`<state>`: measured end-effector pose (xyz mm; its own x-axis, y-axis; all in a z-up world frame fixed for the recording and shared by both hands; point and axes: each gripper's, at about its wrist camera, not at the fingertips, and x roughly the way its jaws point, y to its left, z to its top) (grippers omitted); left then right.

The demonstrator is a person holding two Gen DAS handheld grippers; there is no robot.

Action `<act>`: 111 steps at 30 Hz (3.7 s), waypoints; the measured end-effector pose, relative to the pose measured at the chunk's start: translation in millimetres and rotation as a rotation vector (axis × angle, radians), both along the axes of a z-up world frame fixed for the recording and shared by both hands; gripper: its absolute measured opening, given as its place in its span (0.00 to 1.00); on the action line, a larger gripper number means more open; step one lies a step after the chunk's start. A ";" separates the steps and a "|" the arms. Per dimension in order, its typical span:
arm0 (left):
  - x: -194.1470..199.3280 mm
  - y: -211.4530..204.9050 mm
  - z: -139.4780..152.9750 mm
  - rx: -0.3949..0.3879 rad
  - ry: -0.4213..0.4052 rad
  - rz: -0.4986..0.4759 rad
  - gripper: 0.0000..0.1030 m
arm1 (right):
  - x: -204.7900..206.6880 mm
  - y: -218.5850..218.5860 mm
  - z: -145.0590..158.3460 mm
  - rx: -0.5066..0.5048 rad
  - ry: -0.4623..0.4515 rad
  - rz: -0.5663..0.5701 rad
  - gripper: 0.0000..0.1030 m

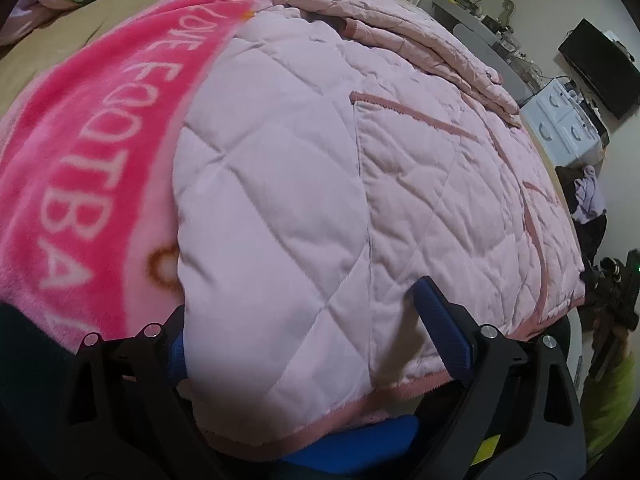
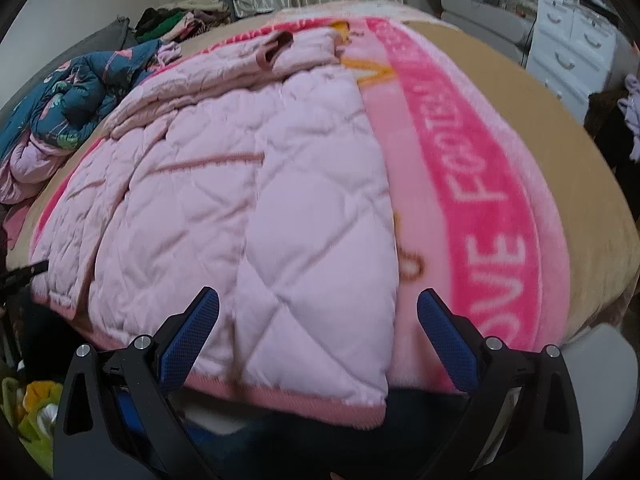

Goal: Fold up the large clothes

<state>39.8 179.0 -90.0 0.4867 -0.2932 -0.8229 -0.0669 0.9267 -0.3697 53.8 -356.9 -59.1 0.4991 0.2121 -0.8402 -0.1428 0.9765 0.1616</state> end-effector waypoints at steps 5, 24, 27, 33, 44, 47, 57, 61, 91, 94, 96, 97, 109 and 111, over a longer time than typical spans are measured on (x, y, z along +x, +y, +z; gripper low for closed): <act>6.7 -2.8 -1.5 0.007 -0.005 -0.009 0.84 | -2.1 -8.0 -14.2 0.075 0.073 0.011 0.96; -12.1 2.1 -7.2 -0.044 -0.014 -0.008 0.84 | -13.1 -9.6 -27.3 0.339 0.134 0.021 0.41; -10.6 -0.3 -6.4 -0.052 -0.023 -0.011 0.78 | -15.3 -8.8 -11.2 0.341 0.085 0.018 0.25; -13.3 4.5 4.0 -0.097 -0.075 -0.015 0.30 | -15.1 -7.0 24.0 0.379 -0.052 0.027 0.18; -5.7 -1.0 51.3 -0.097 -0.209 -0.063 0.12 | 11.4 -2.2 69.6 0.426 -0.204 0.032 0.15; 1.4 -2.5 67.9 -0.101 -0.255 -0.072 0.12 | 19.7 0.7 81.1 0.426 -0.238 0.038 0.15; 29.1 -8.2 105.7 -0.055 -0.337 -0.060 0.12 | 54.8 9.5 112.0 0.408 -0.323 0.037 0.15; 39.9 -8.2 114.3 -0.053 -0.351 -0.053 0.12 | 64.6 13.9 117.7 0.398 -0.339 0.041 0.14; 111.1 2.2 186.7 0.007 -0.501 0.031 0.12 | 136.8 21.4 193.4 0.382 -0.489 0.028 0.14; 122.0 6.8 196.0 0.005 -0.514 0.050 0.12 | 150.5 23.7 205.2 0.385 -0.507 0.026 0.14; 130.0 11.1 200.9 0.002 -0.519 0.067 0.12 | 159.5 23.9 212.3 0.389 -0.518 0.023 0.14; 132.9 12.6 202.8 0.000 -0.522 0.073 0.12 | 165.1 23.7 215.9 0.391 -0.524 0.019 0.14; 178.6 19.5 202.9 0.034 -0.498 0.125 0.13 | 236.0 27.2 215.0 0.422 -0.487 -0.059 0.14; 187.9 20.2 199.7 0.049 -0.477 0.132 0.14 | 246.9 27.6 210.5 0.422 -0.484 -0.071 0.14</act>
